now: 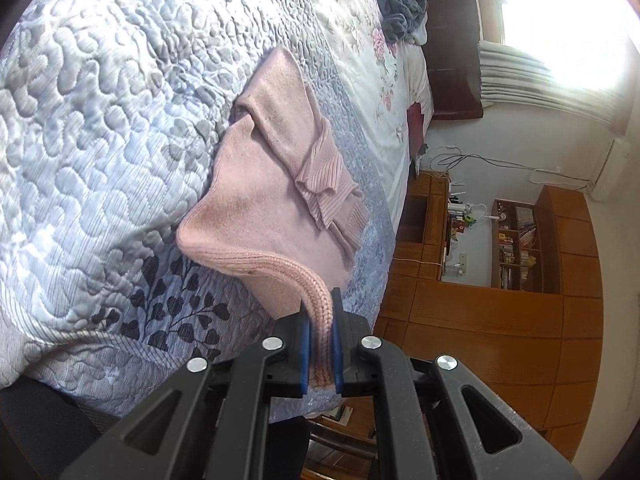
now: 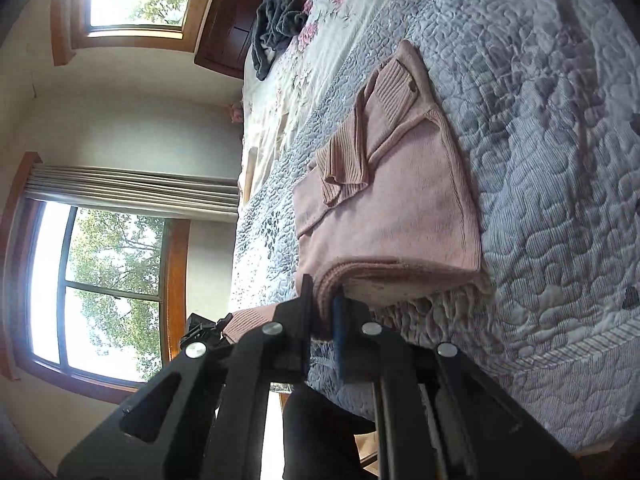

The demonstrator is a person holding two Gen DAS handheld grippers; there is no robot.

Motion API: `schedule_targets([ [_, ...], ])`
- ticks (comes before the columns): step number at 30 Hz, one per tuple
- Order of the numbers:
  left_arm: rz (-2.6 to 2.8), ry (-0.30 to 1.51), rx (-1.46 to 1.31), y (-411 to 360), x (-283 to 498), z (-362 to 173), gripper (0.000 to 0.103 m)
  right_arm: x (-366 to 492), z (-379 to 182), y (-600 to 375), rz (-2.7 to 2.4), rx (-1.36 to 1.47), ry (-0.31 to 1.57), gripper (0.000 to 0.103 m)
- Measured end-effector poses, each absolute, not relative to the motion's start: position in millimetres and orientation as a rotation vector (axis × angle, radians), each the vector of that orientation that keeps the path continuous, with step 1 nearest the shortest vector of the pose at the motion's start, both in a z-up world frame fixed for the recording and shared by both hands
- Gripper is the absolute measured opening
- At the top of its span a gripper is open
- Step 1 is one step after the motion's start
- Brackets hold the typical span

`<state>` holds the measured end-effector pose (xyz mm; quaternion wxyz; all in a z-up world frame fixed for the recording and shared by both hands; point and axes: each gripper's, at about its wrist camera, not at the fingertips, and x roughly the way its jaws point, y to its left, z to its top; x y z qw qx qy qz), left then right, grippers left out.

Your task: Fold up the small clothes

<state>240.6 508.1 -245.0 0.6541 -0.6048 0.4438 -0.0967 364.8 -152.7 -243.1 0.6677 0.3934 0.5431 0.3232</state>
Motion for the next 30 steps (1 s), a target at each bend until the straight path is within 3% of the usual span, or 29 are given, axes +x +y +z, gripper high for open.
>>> schedule_targets([
  [8, -0.157, 1.030, -1.397, 532, 315, -269, 0.008, 436, -254, -143, 0.681, 0.886, 1.237, 0.007],
  [20, -0.030, 1.140, -1.447, 554, 413, -362, 0.008, 543, -331, -115, 0.567, 0.848, 1.351, 0.008],
  [23, -0.060, 1.125, -1.474, 554, 420, -373, 0.016, 554, -346, -114, 0.554, 0.866, 1.375, 0.016],
  [26, -0.116, 1.062, -1.445, 555, 416, -364, 0.029, 557, -346, -125, 0.574, 0.935, 1.344, 0.039],
  [28, -0.130, 1.036, -1.347, 557, 415, -349, 0.039, 556, -337, -131, 0.602, 0.918, 1.314, 0.040],
  [30, -0.130, 1.032, -1.214, 557, 417, -332, 0.040, 554, -325, -131, 0.602, 0.815, 1.296, 0.040],
])
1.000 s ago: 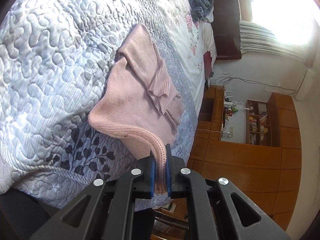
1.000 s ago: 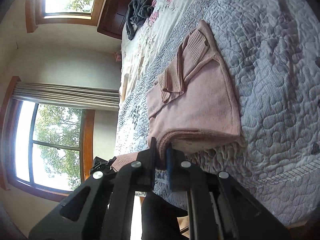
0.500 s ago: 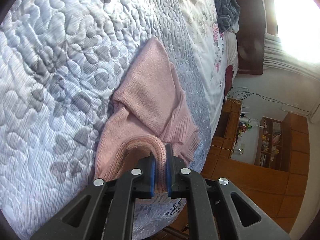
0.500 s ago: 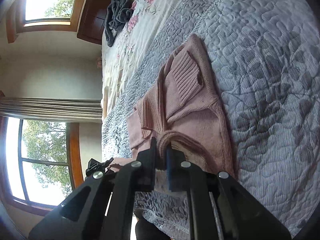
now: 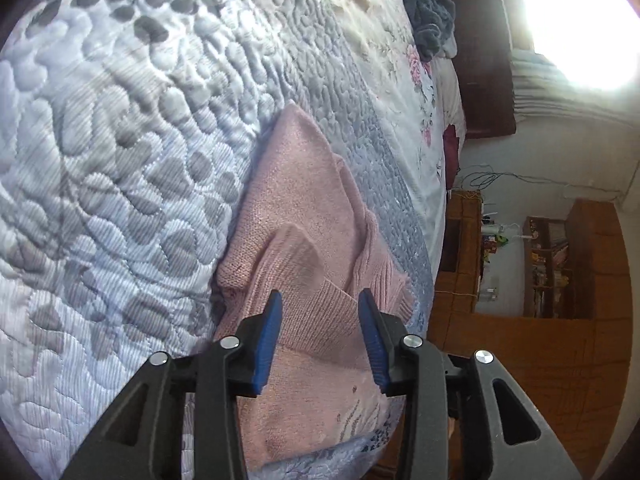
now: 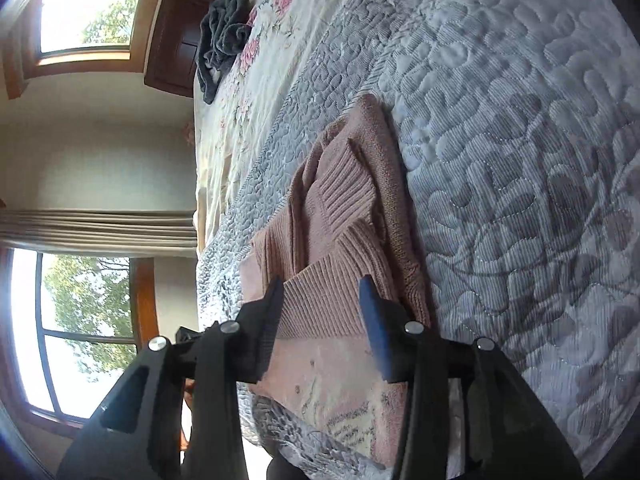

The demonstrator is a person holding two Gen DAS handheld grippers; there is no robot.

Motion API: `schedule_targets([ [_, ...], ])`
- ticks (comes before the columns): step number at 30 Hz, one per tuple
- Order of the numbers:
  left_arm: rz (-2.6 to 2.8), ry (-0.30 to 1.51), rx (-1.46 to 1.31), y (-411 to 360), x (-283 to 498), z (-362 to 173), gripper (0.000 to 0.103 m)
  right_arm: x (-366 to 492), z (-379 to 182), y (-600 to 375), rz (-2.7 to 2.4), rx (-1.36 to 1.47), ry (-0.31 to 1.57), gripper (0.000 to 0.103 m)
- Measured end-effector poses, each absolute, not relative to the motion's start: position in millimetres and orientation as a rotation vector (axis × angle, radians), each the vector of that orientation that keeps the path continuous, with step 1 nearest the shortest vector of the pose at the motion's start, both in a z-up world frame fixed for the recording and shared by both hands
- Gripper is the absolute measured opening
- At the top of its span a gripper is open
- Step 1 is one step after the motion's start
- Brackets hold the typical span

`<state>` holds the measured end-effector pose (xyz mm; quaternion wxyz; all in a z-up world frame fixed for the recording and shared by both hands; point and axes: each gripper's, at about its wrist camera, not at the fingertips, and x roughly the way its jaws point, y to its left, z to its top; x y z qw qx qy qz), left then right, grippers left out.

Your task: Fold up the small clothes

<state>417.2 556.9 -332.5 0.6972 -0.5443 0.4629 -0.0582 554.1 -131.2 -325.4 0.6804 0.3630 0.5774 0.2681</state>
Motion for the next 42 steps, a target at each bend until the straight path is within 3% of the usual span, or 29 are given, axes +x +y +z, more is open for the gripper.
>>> schedule_targets([
  [9, -0.130, 1.123, -0.677, 540, 461, -306, 0.046, 543, -318, -89, 0.591, 0.357, 1.233, 0.040],
  [19, -0.204, 1.214, -0.553, 514, 471, -333, 0.050, 550, -337, -68, 0.609, 0.277, 1.234, 0.040],
  [20, -0.204, 1.203, -0.550, 513, 470, -331, 0.047, 550, -337, -68, 0.610, 0.261, 1.231, 0.037],
  [22, -0.213, 1.202, -0.546, 510, 470, -332, 0.012, 548, -333, -64, 0.602, 0.232, 1.208, 0.022],
  [23, -0.213, 1.193, -0.547, 510, 469, -331, 0.013, 546, -330, -63, 0.604, 0.226, 1.190, 0.012],
  [25, -0.210, 1.161, -0.541, 508, 466, -326, 0.010, 540, -324, -65, 0.603, 0.219, 1.156, 0.009],
  [42, -0.249, 0.885, -0.521, 525, 453, -222, 0.009, 538, -243, -82, 0.601, 0.231, 0.966, 0.007],
])
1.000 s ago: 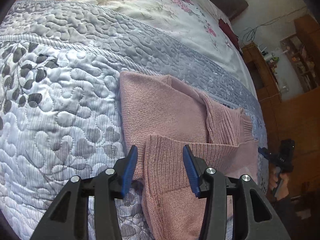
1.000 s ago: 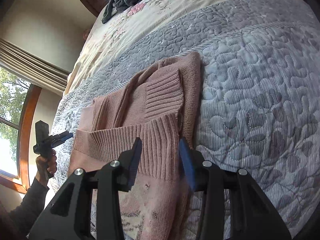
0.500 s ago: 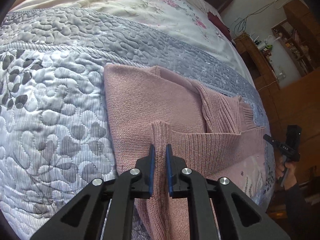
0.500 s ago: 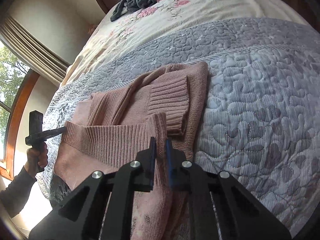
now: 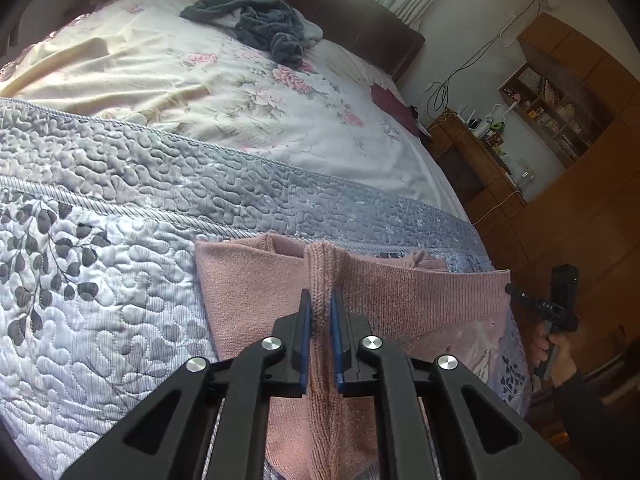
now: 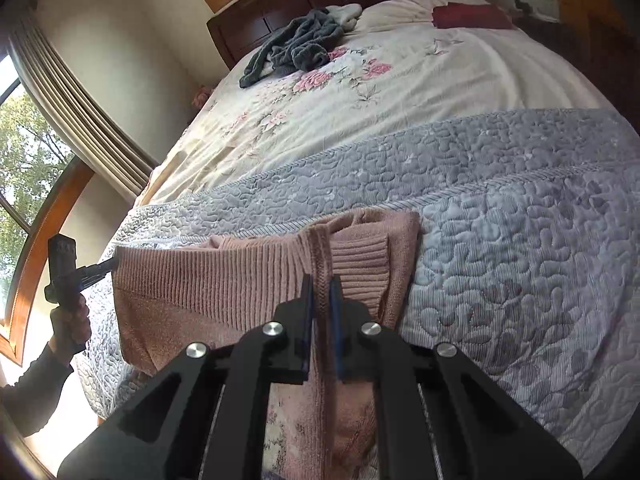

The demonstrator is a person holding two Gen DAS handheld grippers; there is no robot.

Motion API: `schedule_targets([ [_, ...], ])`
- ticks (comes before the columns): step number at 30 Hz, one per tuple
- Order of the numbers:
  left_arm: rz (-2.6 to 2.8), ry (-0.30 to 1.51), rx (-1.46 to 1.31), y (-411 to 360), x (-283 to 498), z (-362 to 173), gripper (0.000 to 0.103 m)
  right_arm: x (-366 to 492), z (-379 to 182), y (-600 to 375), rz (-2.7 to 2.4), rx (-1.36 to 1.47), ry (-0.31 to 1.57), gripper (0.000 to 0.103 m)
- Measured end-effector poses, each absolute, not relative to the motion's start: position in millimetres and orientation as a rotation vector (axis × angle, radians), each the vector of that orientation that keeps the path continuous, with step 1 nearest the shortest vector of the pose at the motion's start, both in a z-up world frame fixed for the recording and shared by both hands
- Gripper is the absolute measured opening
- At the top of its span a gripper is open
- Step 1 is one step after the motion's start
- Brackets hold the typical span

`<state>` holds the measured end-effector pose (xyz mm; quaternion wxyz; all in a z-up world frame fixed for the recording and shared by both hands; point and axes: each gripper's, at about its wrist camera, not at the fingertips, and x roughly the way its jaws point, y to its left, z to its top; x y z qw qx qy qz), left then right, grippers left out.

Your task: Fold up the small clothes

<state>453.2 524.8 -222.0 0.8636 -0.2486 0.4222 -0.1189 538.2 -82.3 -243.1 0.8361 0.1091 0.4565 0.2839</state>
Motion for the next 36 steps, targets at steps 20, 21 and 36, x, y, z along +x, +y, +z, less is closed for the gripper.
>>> schedule_targets([
  [20, -0.149, 1.025, -0.624, 560, 594, -289, 0.009, 668, -302, -57, 0.403, 0.283, 1.092, 0.006],
  [21, -0.144, 1.048, -0.624, 560, 599, -296, 0.009, 671, -304, -54, 0.400, 0.274, 1.097, 0.006],
  [36, 0.027, 1.209, -0.594, 563, 616, -361, 0.022, 696, -366, -41, 0.323, 0.199, 1.207, 0.011],
])
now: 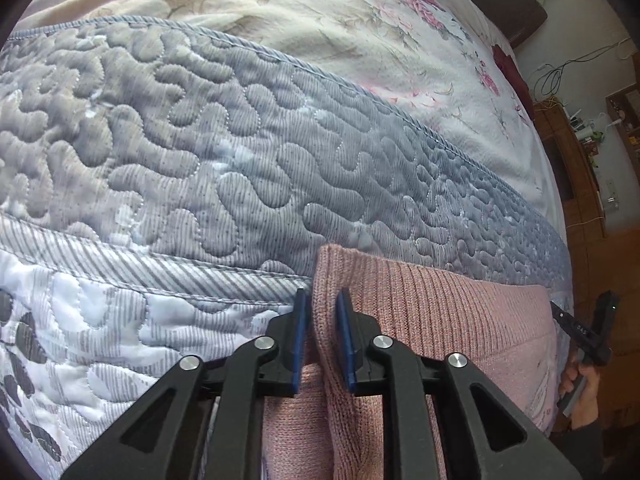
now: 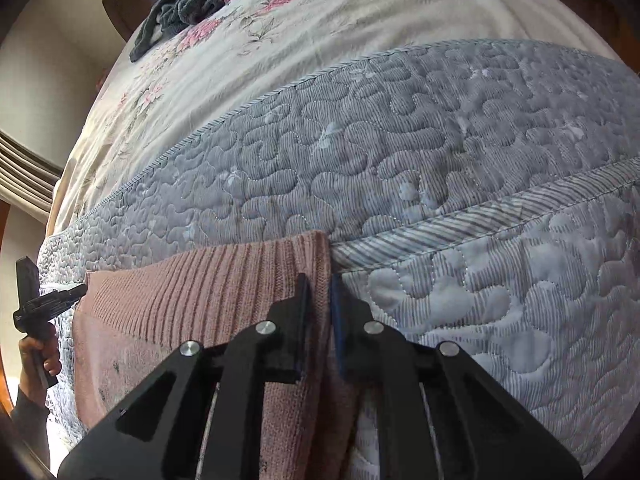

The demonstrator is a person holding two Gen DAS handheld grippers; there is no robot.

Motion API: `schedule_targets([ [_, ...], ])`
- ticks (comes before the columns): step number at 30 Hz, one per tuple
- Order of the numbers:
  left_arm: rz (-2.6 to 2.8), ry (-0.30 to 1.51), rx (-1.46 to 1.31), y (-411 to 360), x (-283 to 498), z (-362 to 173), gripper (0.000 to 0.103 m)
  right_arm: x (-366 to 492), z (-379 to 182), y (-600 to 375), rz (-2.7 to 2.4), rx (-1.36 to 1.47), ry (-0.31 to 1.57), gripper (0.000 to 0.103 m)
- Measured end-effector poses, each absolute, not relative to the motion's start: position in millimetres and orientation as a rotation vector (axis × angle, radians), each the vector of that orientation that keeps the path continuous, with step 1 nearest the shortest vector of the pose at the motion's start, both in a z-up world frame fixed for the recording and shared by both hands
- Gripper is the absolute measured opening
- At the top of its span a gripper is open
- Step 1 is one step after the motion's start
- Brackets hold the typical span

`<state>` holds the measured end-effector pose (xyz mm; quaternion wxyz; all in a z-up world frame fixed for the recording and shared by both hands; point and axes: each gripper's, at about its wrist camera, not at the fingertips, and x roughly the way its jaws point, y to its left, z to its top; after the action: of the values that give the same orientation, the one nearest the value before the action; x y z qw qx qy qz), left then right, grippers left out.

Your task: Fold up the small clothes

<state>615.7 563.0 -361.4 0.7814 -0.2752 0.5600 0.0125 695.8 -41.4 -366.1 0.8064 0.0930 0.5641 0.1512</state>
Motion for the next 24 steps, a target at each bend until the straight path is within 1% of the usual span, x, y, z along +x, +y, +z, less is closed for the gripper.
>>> schedule_targets([
  [3, -0.017, 1.064, -0.585, 557, 592, -322, 0.021, 676, -333, -50, 0.325, 0.268, 1.084, 0.024],
  [5, -0.141, 1.031, -0.616, 543, 582, -314, 0.021, 661, -320, -49, 0.376, 0.308, 1.041, 0.027],
  [7, -0.209, 1.090, -0.650, 530, 582, -330, 0.023, 655, -331, -42, 0.466, 0.364, 1.095, 0.027],
  [8, -0.177, 1.139, -0.632, 528, 584, -344, 0.023, 655, -344, -38, 0.477, 0.363, 1.147, 0.025],
  [9, -0.142, 1.179, -0.624, 527, 586, -359, 0.018, 655, -357, -36, 0.464, 0.338, 1.184, 0.017],
  [10, -0.108, 1.200, -0.634, 532, 585, -370, 0.002, 656, -367, -37, 0.436, 0.306, 1.190, 0.009],
  [11, -0.091, 1.203, -0.644, 536, 584, -375, 0.002, 657, -374, -43, 0.415, 0.285, 1.186, 0.000],
  [13, -0.081, 1.191, -0.661, 541, 581, -369, 0.002, 658, -377, -60, 0.404, 0.394, 1.206, 0.000],
  [14, -0.091, 1.166, -0.641, 539, 577, -358, 0.002, 653, -370, -62, 0.406, 0.412, 1.204, 0.000],
  [15, -0.129, 1.130, -0.624, 536, 569, -344, 0.005, 644, -357, -60, 0.432, 0.402, 1.179, 0.009],
  [18, -0.299, 1.047, -0.631, 518, 531, -314, 0.006, 601, -335, -45, 0.592, 0.413, 1.157, 0.010],
  [19, -0.322, 1.053, -0.628, 513, 519, -316, 0.008, 587, -337, -40, 0.631, 0.410, 1.170, 0.010],
  [21, -0.285, 1.122, -0.592, 506, 505, -338, 0.008, 568, -357, -31, 0.665, 0.381, 1.228, 0.010],
  [23, -0.227, 1.183, -0.612, 510, 498, -369, 0.002, 561, -383, -37, 0.625, 0.369, 1.254, 0.000],
  [24, -0.227, 1.175, -0.616, 511, 494, -374, 0.002, 562, -387, -43, 0.638, 0.397, 1.243, 0.000],
])
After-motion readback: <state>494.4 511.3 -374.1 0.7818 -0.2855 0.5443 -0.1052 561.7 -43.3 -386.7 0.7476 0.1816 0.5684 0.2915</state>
